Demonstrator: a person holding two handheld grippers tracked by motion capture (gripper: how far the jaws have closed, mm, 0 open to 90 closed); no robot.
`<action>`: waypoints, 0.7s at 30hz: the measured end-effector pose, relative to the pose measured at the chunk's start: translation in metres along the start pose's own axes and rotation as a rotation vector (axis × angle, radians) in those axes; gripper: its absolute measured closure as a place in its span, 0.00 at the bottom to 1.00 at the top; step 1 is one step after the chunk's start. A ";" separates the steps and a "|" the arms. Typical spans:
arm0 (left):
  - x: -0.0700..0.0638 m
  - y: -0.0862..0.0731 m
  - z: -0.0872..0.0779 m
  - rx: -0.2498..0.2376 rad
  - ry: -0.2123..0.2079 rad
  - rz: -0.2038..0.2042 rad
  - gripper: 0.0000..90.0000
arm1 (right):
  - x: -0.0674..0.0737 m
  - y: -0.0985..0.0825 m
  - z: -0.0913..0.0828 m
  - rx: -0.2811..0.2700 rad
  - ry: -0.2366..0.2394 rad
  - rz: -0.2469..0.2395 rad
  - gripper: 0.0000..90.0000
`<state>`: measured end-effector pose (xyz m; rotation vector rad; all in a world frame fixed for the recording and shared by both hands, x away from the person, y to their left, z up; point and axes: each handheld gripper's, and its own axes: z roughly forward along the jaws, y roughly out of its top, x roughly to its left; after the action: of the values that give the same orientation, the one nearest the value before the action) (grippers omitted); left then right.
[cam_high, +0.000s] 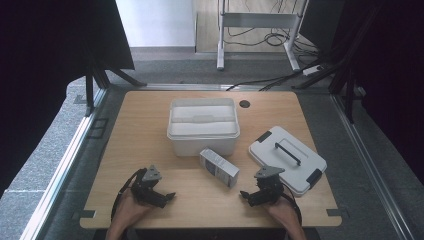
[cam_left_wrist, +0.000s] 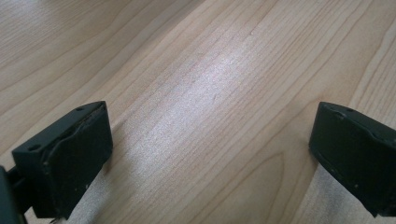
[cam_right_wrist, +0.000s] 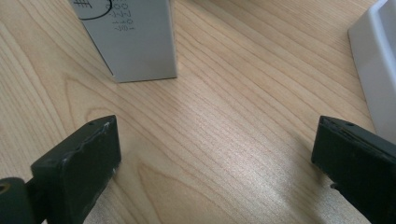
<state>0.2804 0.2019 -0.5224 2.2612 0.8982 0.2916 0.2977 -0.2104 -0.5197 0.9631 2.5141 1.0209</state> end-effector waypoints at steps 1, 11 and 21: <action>0.000 0.000 0.000 0.000 0.000 0.000 0.00 | 0.000 0.000 0.000 0.002 0.001 -0.003 0.00; 0.000 0.000 0.000 0.000 0.003 -0.004 0.00 | 0.000 0.000 0.000 0.005 0.001 -0.006 0.00; 0.000 0.001 0.001 -0.001 0.005 -0.007 0.00 | 0.001 0.000 0.000 0.007 -0.005 0.003 0.00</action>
<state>0.2817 0.2011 -0.5224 2.2567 0.9080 0.2948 0.2965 -0.2099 -0.5197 0.9710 2.5147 1.0104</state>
